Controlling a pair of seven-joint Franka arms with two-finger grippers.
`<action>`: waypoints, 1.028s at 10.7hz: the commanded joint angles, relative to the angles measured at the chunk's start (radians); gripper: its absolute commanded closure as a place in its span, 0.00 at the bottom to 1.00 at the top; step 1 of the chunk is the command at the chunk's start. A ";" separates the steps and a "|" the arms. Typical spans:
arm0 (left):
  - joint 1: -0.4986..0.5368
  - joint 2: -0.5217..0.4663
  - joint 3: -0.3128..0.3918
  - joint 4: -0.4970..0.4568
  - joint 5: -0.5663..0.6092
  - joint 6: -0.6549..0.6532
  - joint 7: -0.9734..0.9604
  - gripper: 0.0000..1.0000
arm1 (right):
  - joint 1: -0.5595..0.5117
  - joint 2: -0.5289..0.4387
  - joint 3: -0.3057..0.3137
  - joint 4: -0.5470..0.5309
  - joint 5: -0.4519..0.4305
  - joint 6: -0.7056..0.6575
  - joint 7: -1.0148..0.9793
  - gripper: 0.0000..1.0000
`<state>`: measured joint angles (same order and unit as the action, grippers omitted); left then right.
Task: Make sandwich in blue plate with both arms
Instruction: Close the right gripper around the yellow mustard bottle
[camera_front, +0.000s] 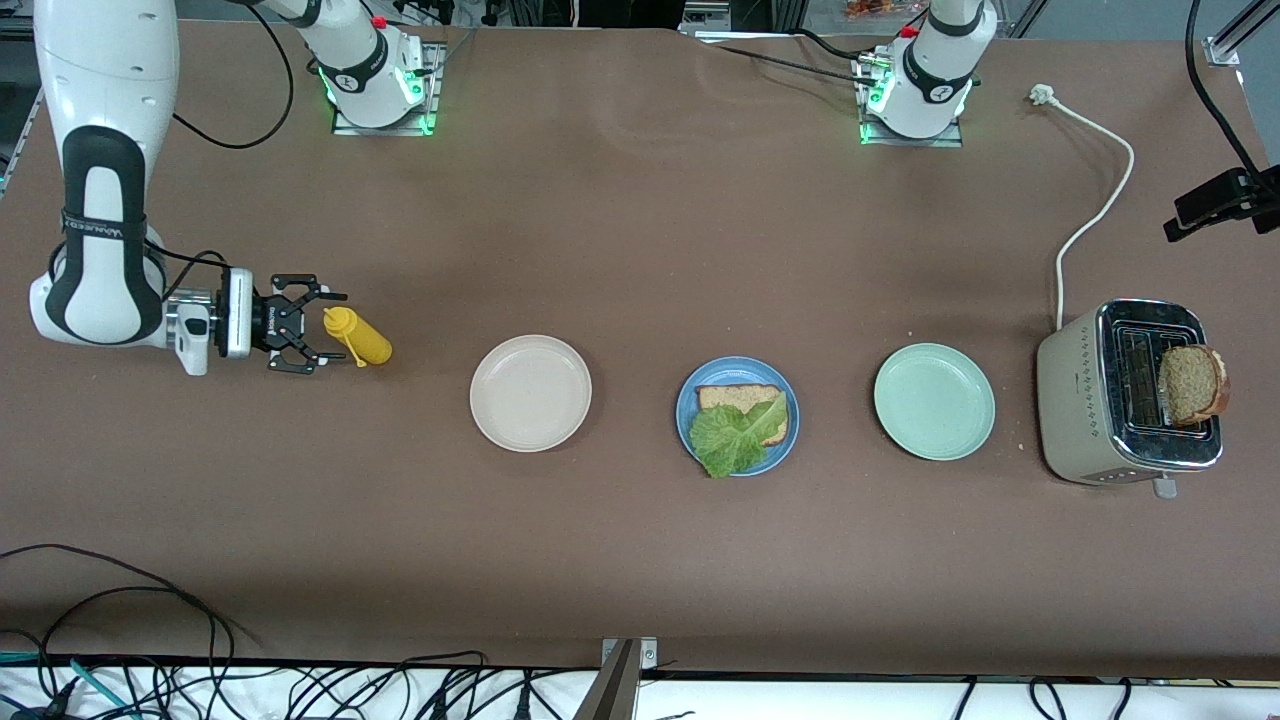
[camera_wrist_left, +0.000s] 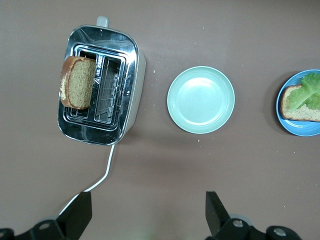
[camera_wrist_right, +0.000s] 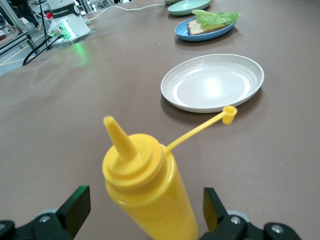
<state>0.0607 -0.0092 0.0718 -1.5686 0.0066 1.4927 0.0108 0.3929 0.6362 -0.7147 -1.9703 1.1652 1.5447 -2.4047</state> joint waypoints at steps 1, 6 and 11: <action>0.007 0.006 -0.003 0.024 0.001 -0.019 0.000 0.00 | -0.019 0.080 0.007 0.050 0.070 -0.064 -0.076 0.00; 0.007 0.008 -0.003 0.022 0.001 -0.019 0.000 0.00 | -0.017 0.088 0.035 0.080 0.091 -0.071 -0.060 1.00; 0.008 0.008 0.000 0.022 0.001 -0.019 0.001 0.00 | 0.027 0.079 0.087 0.342 0.078 -0.032 0.331 1.00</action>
<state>0.0608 -0.0081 0.0728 -1.5685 0.0066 1.4926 0.0108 0.3982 0.7116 -0.6368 -1.7623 1.2542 1.5044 -2.2739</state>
